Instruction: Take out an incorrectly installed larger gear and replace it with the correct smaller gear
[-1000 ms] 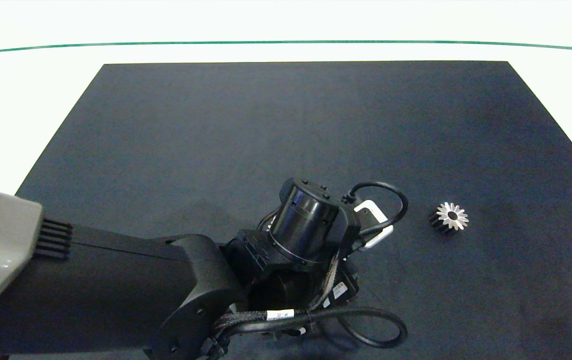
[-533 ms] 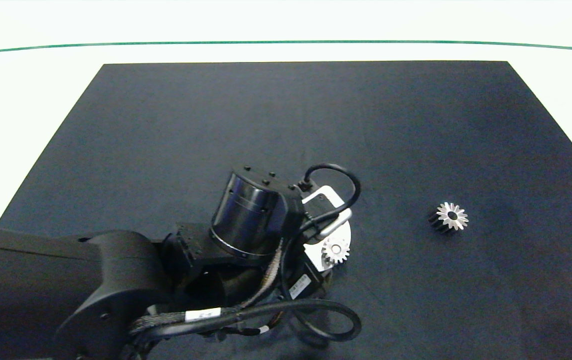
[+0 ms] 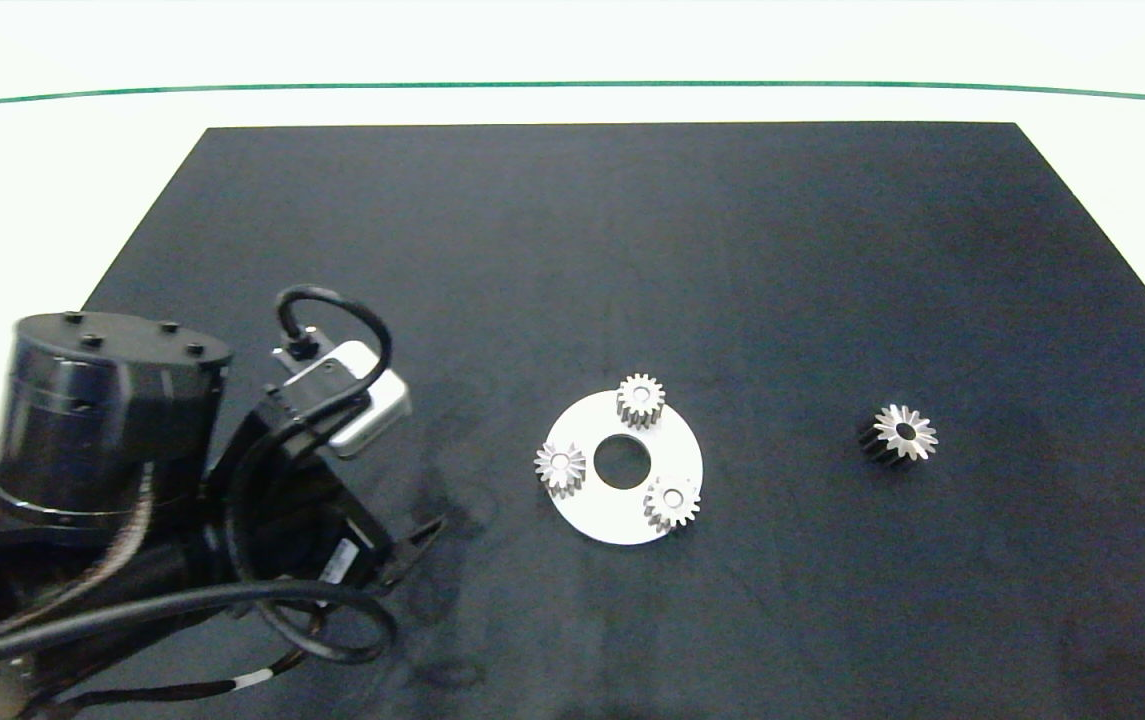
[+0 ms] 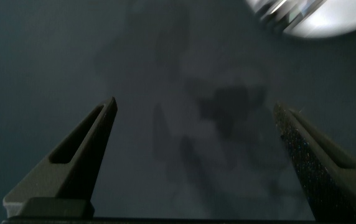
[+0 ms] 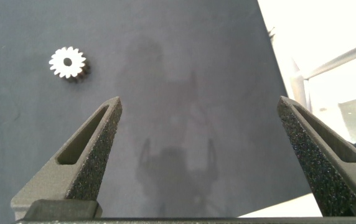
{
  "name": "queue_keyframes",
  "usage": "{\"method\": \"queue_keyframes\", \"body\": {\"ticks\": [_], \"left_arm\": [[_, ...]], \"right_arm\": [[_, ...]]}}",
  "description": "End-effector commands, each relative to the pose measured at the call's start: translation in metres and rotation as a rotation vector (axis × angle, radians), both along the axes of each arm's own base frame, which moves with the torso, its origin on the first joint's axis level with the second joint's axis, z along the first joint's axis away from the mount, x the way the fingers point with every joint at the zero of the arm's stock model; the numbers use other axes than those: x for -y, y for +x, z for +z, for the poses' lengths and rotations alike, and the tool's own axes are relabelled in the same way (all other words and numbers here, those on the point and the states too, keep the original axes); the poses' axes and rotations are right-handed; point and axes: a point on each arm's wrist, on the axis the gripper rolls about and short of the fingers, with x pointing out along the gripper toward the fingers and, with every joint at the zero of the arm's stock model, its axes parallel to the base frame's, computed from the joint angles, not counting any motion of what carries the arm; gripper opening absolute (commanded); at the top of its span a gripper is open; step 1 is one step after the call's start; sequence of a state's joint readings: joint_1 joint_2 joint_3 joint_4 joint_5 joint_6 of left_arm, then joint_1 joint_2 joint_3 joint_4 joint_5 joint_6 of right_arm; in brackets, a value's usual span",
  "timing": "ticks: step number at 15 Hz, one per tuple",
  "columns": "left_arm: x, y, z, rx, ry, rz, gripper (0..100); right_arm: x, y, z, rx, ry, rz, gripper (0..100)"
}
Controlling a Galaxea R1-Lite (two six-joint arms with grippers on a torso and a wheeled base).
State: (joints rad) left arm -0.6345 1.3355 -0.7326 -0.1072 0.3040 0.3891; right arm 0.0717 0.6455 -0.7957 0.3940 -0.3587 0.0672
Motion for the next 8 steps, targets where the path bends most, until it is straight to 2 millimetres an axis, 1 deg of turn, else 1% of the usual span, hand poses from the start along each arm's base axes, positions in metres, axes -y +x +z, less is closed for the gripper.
{"method": "queue_keyframes", "body": {"ticks": [1, 3, 4, 7, 8], "left_arm": [[-0.079, -0.063, 0.028, 0.069, -0.039, 0.240, 100], [-0.103, -0.092, 0.033, 0.120, -0.059, 0.375, 100], [-0.112, -0.108, 0.035, 0.158, -0.070, 0.447, 100], [-0.123, -0.158, 0.038, 0.300, -0.119, 0.592, 100], [-0.123, -0.169, 0.036, 0.328, -0.135, 0.612, 100]], "right_arm": [[0.001, -0.010, -0.002, 0.024, -0.002, -0.047, 100], [0.002, -0.016, -0.007, 0.031, -0.008, -0.076, 100], [0.002, -0.022, -0.011, 0.024, -0.023, -0.082, 100], [0.001, -0.050, -0.029, 0.046, -0.068, -0.082, 100], [0.001, -0.056, -0.032, 0.061, -0.079, -0.079, 100]]}}
